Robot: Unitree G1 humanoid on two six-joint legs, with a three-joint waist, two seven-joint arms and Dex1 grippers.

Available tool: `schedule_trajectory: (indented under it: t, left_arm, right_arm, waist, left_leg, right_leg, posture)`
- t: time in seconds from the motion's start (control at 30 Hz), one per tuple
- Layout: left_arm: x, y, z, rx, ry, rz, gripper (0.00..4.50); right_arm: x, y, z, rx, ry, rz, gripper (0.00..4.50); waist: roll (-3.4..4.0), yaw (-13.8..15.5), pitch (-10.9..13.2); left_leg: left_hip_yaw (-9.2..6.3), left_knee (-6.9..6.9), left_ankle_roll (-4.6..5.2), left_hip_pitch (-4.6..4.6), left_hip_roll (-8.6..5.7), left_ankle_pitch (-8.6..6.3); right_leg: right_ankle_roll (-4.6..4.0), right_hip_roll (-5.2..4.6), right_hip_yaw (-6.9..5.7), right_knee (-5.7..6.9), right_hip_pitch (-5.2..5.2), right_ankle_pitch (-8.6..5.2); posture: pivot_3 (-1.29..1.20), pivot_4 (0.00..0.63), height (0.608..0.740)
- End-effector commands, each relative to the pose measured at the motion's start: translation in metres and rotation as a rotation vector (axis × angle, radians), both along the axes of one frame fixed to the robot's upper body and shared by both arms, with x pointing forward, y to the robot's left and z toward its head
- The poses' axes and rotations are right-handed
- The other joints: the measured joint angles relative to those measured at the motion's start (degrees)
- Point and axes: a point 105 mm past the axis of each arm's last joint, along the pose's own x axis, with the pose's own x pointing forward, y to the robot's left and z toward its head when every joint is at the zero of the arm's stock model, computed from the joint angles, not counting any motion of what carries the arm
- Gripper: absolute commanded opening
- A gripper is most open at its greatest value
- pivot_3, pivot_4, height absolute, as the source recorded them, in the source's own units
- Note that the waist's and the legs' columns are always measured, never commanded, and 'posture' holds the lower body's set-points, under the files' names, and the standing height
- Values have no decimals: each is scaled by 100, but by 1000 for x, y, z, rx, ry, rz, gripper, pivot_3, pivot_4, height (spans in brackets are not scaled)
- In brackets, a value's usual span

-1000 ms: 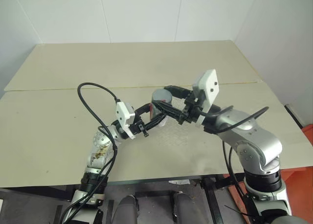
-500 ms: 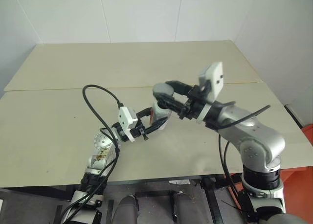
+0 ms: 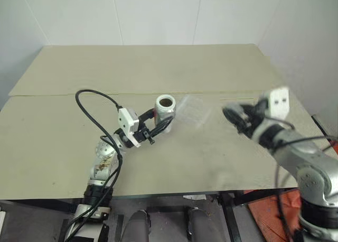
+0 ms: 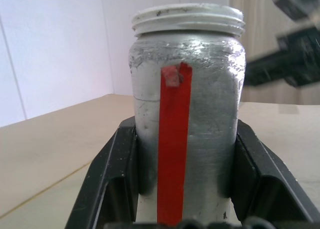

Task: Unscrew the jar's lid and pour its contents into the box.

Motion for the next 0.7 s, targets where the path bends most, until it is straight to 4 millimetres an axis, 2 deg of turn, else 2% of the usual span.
schedule_trajectory:
  t: [0.03, 0.23, 0.37, 0.53, 0.57, 0.7]
  left_arm:
    - [2, 1, 14, -4, -47, 0, 1967]
    - [3, 1, 13, 33, -54, 9, 1967]
    - [0, 0, 11, 37, -52, 15, 1967]
    - [3, 2, 12, 48, -53, 22, 1967]
    - [4, 2, 12, 49, -53, 23, 1967]
    - [8, 3, 13, 56, -51, 25, 1967]
  right_arm:
    - [-5, -5, -15, -115, 42, 8, 2978]
    - [-14, -14, -64, -169, 234, -14, 2978]
    - [-22, -17, -82, -175, 319, 1, 2978]
    - [-24, -14, -63, -157, 266, 58, 4344]
    - [-24, -15, -59, -162, 258, 56, 4467]
    - [-28, -12, -36, -181, 203, 95, 4467]
  waist:
    - [0, -34, 0]
    - [-1, -34, 0]
    - [-3, -28, -1]
    - [-2, -9, -1]
    - [-2, -12, -1]
    - [-2, -5, -1]
  left_leg:
    - [0, 1, 0, 1, 0, 0]
    - [0, 2, 0, 17, -1, 0]
    - [0, 2, 0, 14, -1, 0]
    - [0, 2, 0, 13, -1, 0]
    - [0, 2, 0, 13, -1, 0]
    - [0, 3, 0, 14, -1, 0]
  right_leg:
    - [-1, 1, 0, 1, 1, 0]
    - [-11, 1, 1, 4, 11, -4]
    - [-11, 1, 3, -1, 13, -4]
    - [-10, 1, 2, 0, 12, -5]
    - [-10, 1, 2, -1, 13, -5]
    - [-10, 1, 1, 2, 11, -5]
  posture:
    - [0, 150, 740]
    - [0, 150, 740]
    - [0, 150, 740]
    - [0, 150, 740]
    - [0, 150, 740]
    - [0, 150, 740]
